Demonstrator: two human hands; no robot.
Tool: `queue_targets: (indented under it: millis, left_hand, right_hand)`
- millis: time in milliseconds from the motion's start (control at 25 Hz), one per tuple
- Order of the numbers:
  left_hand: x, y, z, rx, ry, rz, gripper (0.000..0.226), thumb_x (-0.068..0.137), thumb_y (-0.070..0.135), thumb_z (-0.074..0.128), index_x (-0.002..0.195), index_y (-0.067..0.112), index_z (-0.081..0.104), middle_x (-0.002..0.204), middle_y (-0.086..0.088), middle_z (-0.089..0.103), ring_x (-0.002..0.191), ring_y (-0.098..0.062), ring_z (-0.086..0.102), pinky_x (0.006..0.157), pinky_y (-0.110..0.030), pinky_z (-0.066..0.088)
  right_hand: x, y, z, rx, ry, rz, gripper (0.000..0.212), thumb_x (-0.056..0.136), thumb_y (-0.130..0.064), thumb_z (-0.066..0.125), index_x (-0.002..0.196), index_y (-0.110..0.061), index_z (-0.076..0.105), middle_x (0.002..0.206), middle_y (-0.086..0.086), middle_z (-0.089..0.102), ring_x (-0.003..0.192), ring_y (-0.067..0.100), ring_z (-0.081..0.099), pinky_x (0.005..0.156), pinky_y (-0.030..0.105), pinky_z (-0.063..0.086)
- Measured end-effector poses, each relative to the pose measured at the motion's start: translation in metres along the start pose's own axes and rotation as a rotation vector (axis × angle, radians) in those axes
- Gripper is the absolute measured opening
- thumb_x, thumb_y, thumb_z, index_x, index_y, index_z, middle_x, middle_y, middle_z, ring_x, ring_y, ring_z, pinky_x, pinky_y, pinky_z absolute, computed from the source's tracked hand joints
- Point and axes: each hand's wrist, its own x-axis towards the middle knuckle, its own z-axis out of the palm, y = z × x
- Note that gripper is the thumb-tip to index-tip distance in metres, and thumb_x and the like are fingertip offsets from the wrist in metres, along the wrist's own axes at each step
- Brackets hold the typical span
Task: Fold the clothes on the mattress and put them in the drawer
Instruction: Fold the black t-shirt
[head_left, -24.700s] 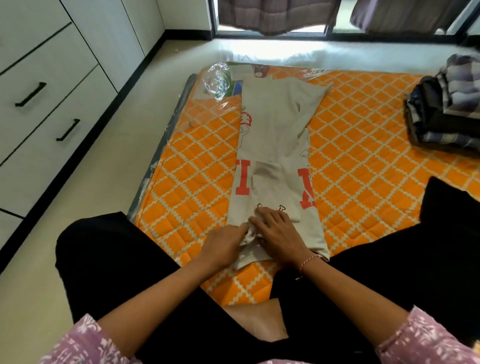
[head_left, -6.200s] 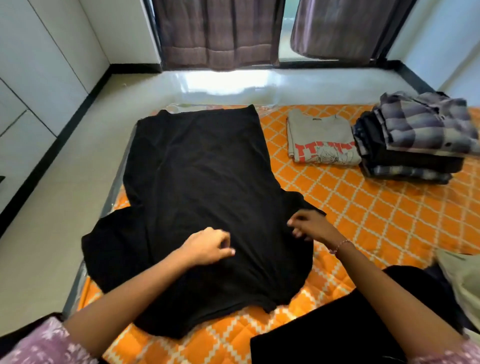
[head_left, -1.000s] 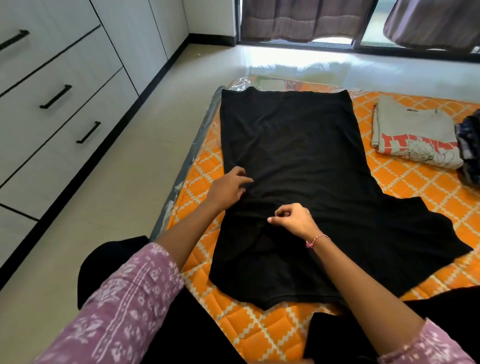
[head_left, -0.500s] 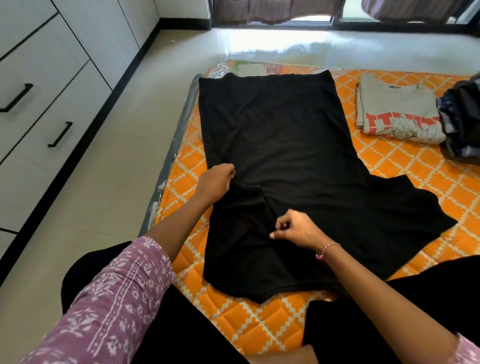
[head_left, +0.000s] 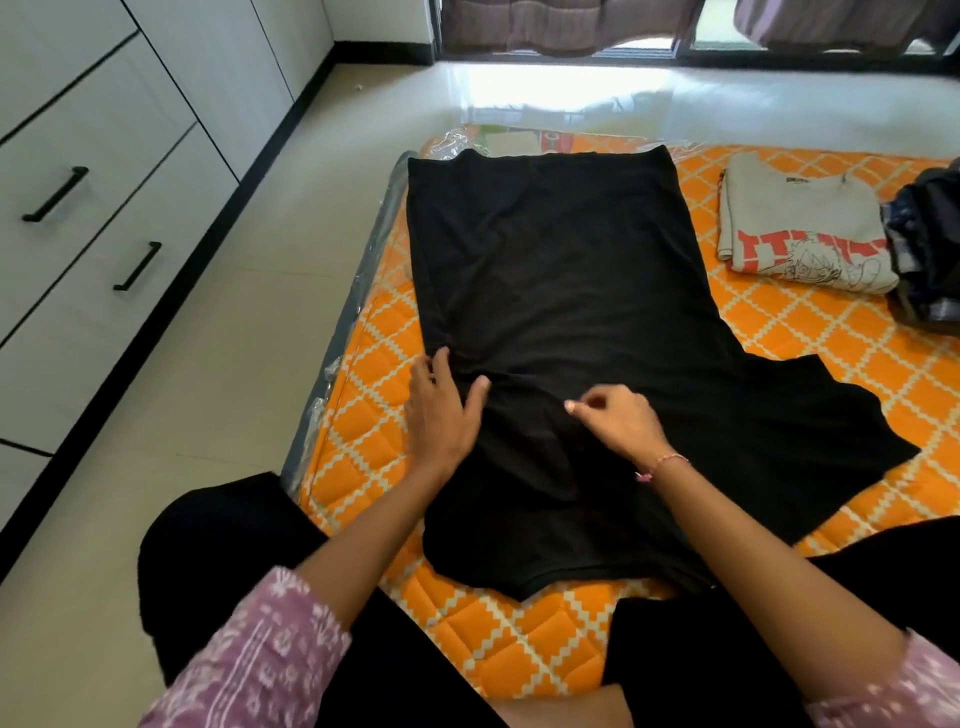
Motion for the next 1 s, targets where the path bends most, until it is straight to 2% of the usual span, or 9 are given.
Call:
queue_targets:
  millis: [120, 240, 360, 440, 520, 720, 840, 920, 1000]
  left_hand:
    - [-0.05, -0.011, 0.006, 0.325, -0.353, 0.161, 0.101, 0.082, 0.073, 0.042, 0.152, 0.02, -0.008, 0.158, -0.012, -0.018, 0.146, -0.028, -0.015, 0.117, -0.046, 0.0]
    - [-0.065, -0.017, -0.004, 0.415, -0.466, 0.274, 0.115, 0.075, 0.075, 0.051, 0.148, 0.022, -0.019, 0.153, -0.011, -0.032, 0.142, -0.028, -0.027, 0.116, -0.048, -0.004]
    - [-0.085, -0.013, -0.01, 0.566, -0.418, 0.058, 0.098, 0.087, 0.053, 0.054, 0.15, 0.022, -0.015, 0.156, -0.017, -0.017, 0.145, -0.035, 0.003, 0.11, -0.049, 0.026]
    - [-0.098, -0.005, -0.013, 0.577, -0.305, -0.067, 0.073, 0.095, 0.027, 0.048, 0.151, 0.018, 0.001, 0.153, -0.02, 0.009, 0.126, -0.033, 0.039, 0.091, -0.039, 0.045]
    - [-0.107, 0.009, -0.02, 0.607, -0.278, 0.001, 0.057, 0.098, 0.012, 0.04, 0.149, 0.016, 0.013, 0.146, -0.019, 0.019, 0.106, -0.029, 0.054, 0.08, -0.034, 0.048]
    - [-0.114, 0.048, -0.02, 0.608, -0.389, 0.238, 0.056, 0.096, 0.004, 0.041, 0.147, 0.014, 0.021, 0.143, -0.021, 0.022, 0.099, -0.034, 0.061, 0.078, -0.036, 0.048]
    - [-0.121, 0.074, -0.006, 0.551, -0.55, 0.253, 0.043, 0.095, 0.003, 0.044, 0.136, 0.01, 0.035, 0.135, -0.02, 0.031, 0.101, -0.039, 0.059, 0.081, -0.041, 0.046]
    - [-0.118, 0.079, -0.001, 0.506, -0.613, 0.231, 0.039, 0.094, 0.002, 0.046, 0.132, 0.008, 0.037, 0.131, -0.019, 0.035, 0.104, -0.04, 0.057, 0.082, -0.042, 0.045]
    - [-0.111, 0.081, -0.002, 0.461, -0.636, 0.213, 0.038, 0.092, 0.002, 0.05, 0.128, 0.008, 0.039, 0.126, -0.019, 0.04, 0.106, -0.039, 0.055, 0.083, -0.042, 0.045]
  right_hand:
    - [0.009, -0.032, 0.03, 0.21, -0.066, -0.012, 0.054, 0.081, -0.045, 0.069, 0.122, -0.011, 0.06, 0.115, 0.007, 0.064, 0.113, 0.025, 0.058, 0.088, 0.029, 0.045]
    - [0.021, -0.041, 0.043, 0.147, -0.064, 0.049, 0.039, 0.082, -0.033, 0.071, 0.114, -0.013, 0.061, 0.117, 0.007, 0.062, 0.118, 0.026, 0.055, 0.087, 0.029, 0.043]
    - [0.03, -0.029, 0.033, 0.363, 0.001, 0.11, 0.044, 0.092, -0.025, 0.06, 0.13, -0.006, 0.053, 0.136, 0.013, 0.052, 0.13, 0.029, 0.045, 0.101, 0.03, 0.037]
    - [0.03, -0.023, 0.027, 0.349, -0.019, 0.117, 0.049, 0.096, -0.025, 0.052, 0.139, -0.002, 0.043, 0.143, 0.017, 0.045, 0.132, 0.033, 0.042, 0.105, 0.035, 0.036]
    - [0.028, -0.022, 0.023, 0.239, 0.063, 0.064, 0.038, 0.098, -0.024, 0.048, 0.128, 0.001, 0.051, 0.134, 0.022, 0.052, 0.125, 0.036, 0.046, 0.098, 0.035, 0.039]
    - [0.025, -0.017, -0.012, 0.16, 0.32, 0.043, 0.026, 0.096, -0.031, 0.05, 0.108, -0.011, 0.062, 0.117, 0.019, 0.062, 0.11, 0.037, 0.056, 0.086, 0.037, 0.044]
    - [0.027, 0.004, -0.022, 0.21, 0.084, 0.161, 0.048, 0.089, -0.042, 0.06, 0.122, -0.007, 0.058, 0.129, 0.019, 0.057, 0.12, 0.036, 0.052, 0.097, 0.037, 0.042]
    - [0.025, 0.013, -0.015, 0.16, -0.057, 0.16, 0.055, 0.087, -0.033, 0.067, 0.13, -0.004, 0.052, 0.135, 0.018, 0.053, 0.124, 0.034, 0.05, 0.101, 0.035, 0.04]
    - [0.028, 0.016, -0.018, 0.109, 0.076, 0.084, 0.042, 0.088, -0.023, 0.065, 0.127, -0.009, 0.057, 0.13, 0.018, 0.057, 0.12, 0.034, 0.053, 0.097, 0.035, 0.043]
